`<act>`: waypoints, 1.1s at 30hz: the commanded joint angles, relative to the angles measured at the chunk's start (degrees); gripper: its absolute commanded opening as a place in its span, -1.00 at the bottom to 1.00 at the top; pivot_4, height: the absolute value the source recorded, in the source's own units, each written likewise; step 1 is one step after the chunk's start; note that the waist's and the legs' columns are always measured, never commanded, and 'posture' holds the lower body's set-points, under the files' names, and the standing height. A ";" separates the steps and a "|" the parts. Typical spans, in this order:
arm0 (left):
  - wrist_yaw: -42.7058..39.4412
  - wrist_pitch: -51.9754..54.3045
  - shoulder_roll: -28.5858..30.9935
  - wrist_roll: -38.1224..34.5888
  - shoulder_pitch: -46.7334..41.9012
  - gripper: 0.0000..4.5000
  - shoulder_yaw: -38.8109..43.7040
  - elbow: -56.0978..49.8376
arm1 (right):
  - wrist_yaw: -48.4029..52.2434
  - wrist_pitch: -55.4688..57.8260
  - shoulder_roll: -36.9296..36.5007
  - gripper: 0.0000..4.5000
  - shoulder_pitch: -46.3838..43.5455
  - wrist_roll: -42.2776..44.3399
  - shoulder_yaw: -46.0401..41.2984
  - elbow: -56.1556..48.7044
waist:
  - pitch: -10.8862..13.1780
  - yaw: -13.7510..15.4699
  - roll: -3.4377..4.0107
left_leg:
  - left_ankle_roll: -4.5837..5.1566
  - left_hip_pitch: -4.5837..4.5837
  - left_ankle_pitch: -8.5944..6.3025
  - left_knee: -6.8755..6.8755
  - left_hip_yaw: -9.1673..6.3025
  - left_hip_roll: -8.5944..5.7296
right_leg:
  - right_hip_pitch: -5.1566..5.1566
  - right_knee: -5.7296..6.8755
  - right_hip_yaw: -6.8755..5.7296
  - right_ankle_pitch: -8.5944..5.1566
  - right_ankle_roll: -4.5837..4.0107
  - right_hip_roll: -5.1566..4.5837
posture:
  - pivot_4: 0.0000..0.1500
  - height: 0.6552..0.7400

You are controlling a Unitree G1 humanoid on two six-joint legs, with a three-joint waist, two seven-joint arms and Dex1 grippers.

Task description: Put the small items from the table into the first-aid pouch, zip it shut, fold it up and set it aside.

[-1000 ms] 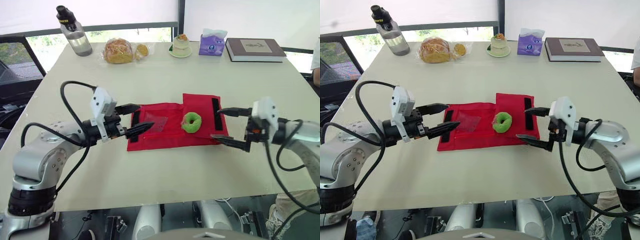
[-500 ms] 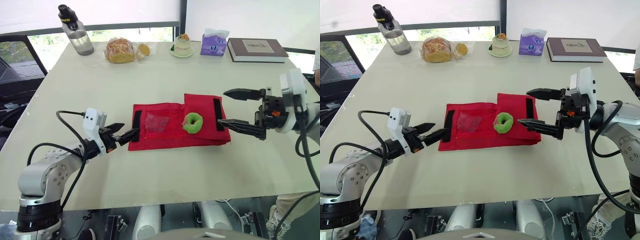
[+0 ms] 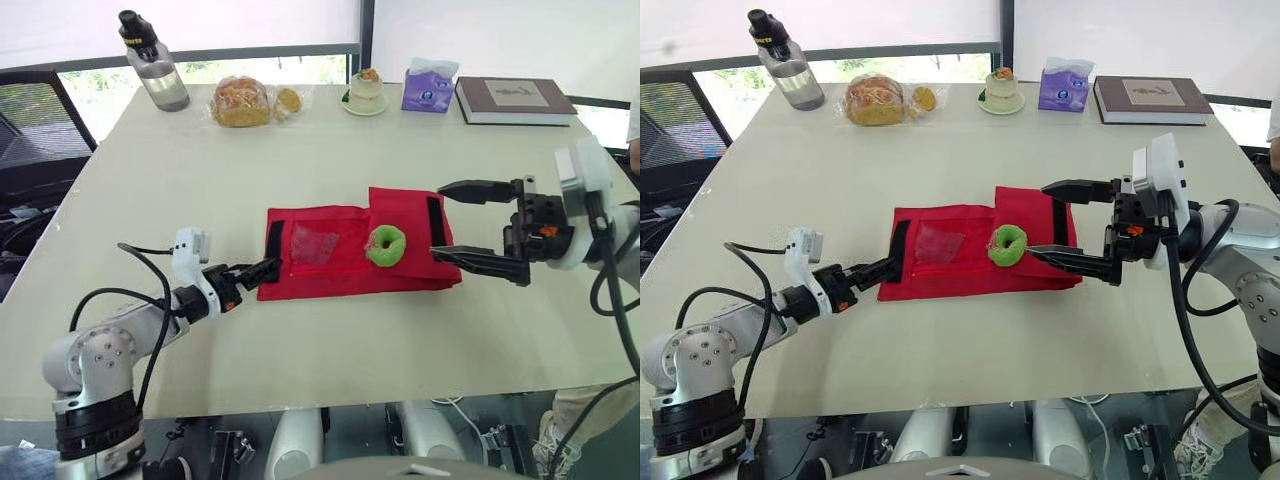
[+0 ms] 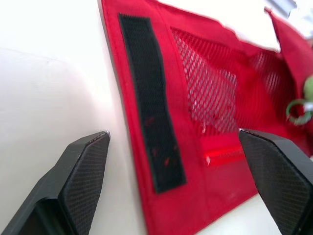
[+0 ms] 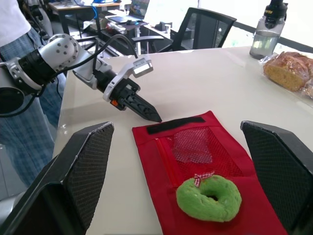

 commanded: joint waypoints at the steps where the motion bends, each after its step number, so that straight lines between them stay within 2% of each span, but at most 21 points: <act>1: 3.64 4.69 -4.15 -10.99 -1.38 1.00 1.71 -0.09 | -0.82 -0.36 -0.25 0.97 -1.26 0.08 -0.24 -1.51 | 0.00 0.06 -0.02 | 0.00 -0.01 0.00 0.00 0.00 -0.03 | 0.00 -0.01 0.00 0.00 0.00 -0.04 | 1.00 1.00; 5: 7.43 5.69 -5.13 -19.60 -2.35 1.00 2.15 0.78 | -1.12 -1.52 -0.82 0.97 -0.40 -2.65 0.85 -1.68 | -0.01 0.03 -0.05 | 0.00 -0.03 0.00 0.00 -0.02 -0.04 | 0.00 0.00 0.00 0.00 0.01 -0.04 | 1.00 1.00; 6: 8.39 5.29 -4.83 -20.63 -2.45 0.76 2.03 1.21 | -0.81 -1.70 -1.02 1.00 0.03 -3.11 0.98 -1.76 | -0.01 0.04 -0.05 | 0.00 -0.02 0.00 0.01 -0.04 -0.04 | 0.00 0.02 -0.01 0.00 0.01 -0.03 | 1.00 1.00; 8: 9.84 4.45 -3.92 -22.27 -2.47 0.45 1.72 1.99 | -0.81 -1.74 -0.95 1.00 0.35 -3.11 0.95 -1.95 | -0.01 0.03 -0.04 | 0.00 0.00 0.00 0.00 -0.08 -0.04 | 0.00 0.03 -0.02 0.00 0.00 -0.01 | 1.00 1.00; 11: 11.17 3.33 -2.56 -24.67 -2.13 -0.20 1.37 2.76 | -1.31 -1.47 -0.57 1.00 0.36 -2.75 0.83 -2.35 | -0.01 -0.08 -0.04 | 0.00 -0.01 0.00 0.00 -0.06 -0.04 | 0.00 0.01 -0.01 0.00 0.00 -0.01 | 1.00 1.00; 13: 11.19 2.74 -1.43 -25.86 -1.65 -0.65 1.14 3.10 | -1.41 -1.43 -0.45 1.00 0.39 -2.66 0.79 -2.41 | -0.01 -0.11 -0.04 | 0.00 -0.01 0.00 0.00 -0.05 -0.04 | 0.00 0.01 -0.01 0.00 0.00 -0.02 | 1.00 1.00; 14: 10.38 2.71 -0.24 -25.44 -1.32 -0.97 0.83 3.12 | -1.44 -1.43 -0.39 1.00 0.36 -2.67 0.81 -2.35 | -0.01 -0.11 -0.04 | 0.00 -0.01 0.00 0.00 -0.05 -0.04 | -0.01 0.01 0.00 0.00 -0.01 -0.02 | 1.00 1.00; 18: 4.00 2.80 6.03 -22.07 0.34 -0.97 -0.78 2.62 | -1.84 -1.31 0.04 1.00 0.33 -2.62 1.17 -2.47 | -0.02 -0.25 -0.06 | 0.00 0.00 0.00 -0.01 -0.04 -0.05 | -0.01 0.01 0.00 -0.01 -0.03 -0.02 | 1.00 1.00; 23: -5.40 1.90 14.09 -18.28 -2.47 -0.97 -1.87 7.29 | -2.42 -1.64 1.35 1.00 0.22 -3.37 2.56 -2.17 | 0.00 -0.25 -0.08 | -0.01 0.00 0.00 -0.04 -0.05 -0.04 | -0.04 -0.01 -0.04 -0.11 -0.20 -0.02 | 1.00 1.00; 28: -21.31 -1.58 24.01 -7.55 -6.40 -0.97 -9.57 14.52 | -3.52 -2.29 4.11 1.00 -2.02 -8.29 8.49 0.87 | 0.01 -0.50 -0.08 | -0.01 0.00 0.00 -0.07 0.01 -0.04 | -0.07 -0.04 -0.01 -0.13 -0.22 -0.04 | 1.00 1.00; 32: -30.77 -5.15 27.28 0.18 -13.25 -0.97 -16.54 20.96 | -2.15 -6.04 8.05 1.00 -6.55 -15.80 15.58 8.56 | 0.01 -0.44 -0.07 | -0.01 0.01 0.00 -0.07 0.02 -0.04 | -0.08 -0.03 -0.02 -0.14 -0.24 -0.03 | 1.00 1.00; 33: -33.09 -5.85 27.68 1.68 -14.85 -1.00 -18.03 21.97 | -1.60 -7.63 9.00 0.76 -7.64 -18.04 17.21 11.13 | 0.02 -0.43 -0.08 | -0.01 -0.03 0.00 -0.07 0.02 -0.04 | -0.11 -0.05 -0.02 -0.13 -0.24 -0.03 | 1.00 1.00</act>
